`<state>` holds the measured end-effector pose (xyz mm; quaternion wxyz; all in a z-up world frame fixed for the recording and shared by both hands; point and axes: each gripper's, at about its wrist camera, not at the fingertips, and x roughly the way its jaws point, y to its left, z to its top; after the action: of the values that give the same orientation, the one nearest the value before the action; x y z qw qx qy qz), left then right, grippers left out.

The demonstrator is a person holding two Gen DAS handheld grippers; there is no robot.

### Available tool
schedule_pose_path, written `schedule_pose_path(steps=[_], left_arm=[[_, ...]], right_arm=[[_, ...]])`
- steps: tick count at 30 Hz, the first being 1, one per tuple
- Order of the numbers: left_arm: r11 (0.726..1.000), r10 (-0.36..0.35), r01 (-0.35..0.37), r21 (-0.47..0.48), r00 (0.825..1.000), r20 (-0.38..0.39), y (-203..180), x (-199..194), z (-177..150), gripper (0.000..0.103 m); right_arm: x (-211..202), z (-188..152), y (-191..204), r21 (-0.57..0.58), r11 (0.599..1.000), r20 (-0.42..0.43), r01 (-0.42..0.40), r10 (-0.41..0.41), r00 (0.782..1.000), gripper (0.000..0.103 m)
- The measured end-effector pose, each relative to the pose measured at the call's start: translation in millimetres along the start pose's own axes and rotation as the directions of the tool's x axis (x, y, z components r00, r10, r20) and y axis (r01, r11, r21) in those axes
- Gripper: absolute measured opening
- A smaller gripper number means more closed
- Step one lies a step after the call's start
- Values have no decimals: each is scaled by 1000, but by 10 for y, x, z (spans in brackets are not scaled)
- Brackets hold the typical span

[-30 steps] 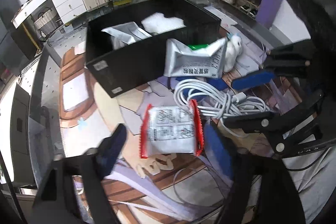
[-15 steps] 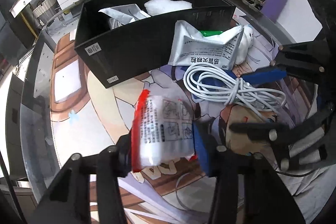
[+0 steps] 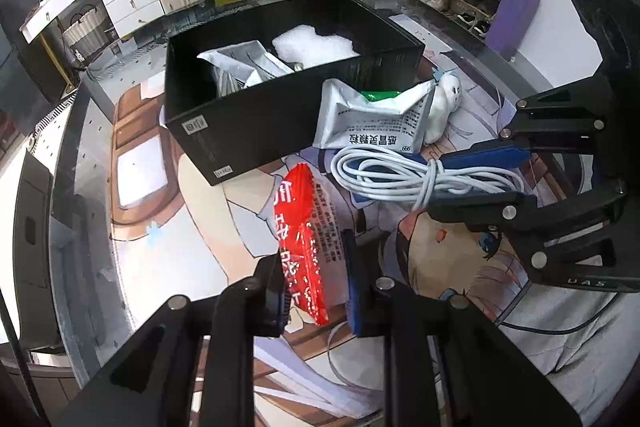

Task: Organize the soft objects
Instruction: 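Lift the cable coil and red-edged packet and carry both over the black bin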

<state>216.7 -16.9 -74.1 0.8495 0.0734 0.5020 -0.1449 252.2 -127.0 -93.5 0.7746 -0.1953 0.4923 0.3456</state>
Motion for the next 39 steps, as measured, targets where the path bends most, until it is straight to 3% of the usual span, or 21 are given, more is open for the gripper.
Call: schedule_pose_path(steps=[12, 23, 31, 39], left_arm=[[1000, -9, 9, 2, 998, 64, 9, -264, 43, 19], [1000, 2, 1, -14, 983, 185, 60, -651, 214, 19], [999, 21, -10, -44, 966, 257, 132, -785, 435, 19], [992, 50, -10, -123, 946, 321, 304, -771, 710, 19]], right_arm=[[-303, 42, -35, 9, 1000, 76, 4, -5, 997, 26], [-677, 271, -86, 45, 998, 206, 34, -42, 978, 26], [-912, 514, -98, 91, 992, 312, 83, -108, 944, 26], [-935, 750, -213, 166, 979, 367, 117, -171, 914, 25]])
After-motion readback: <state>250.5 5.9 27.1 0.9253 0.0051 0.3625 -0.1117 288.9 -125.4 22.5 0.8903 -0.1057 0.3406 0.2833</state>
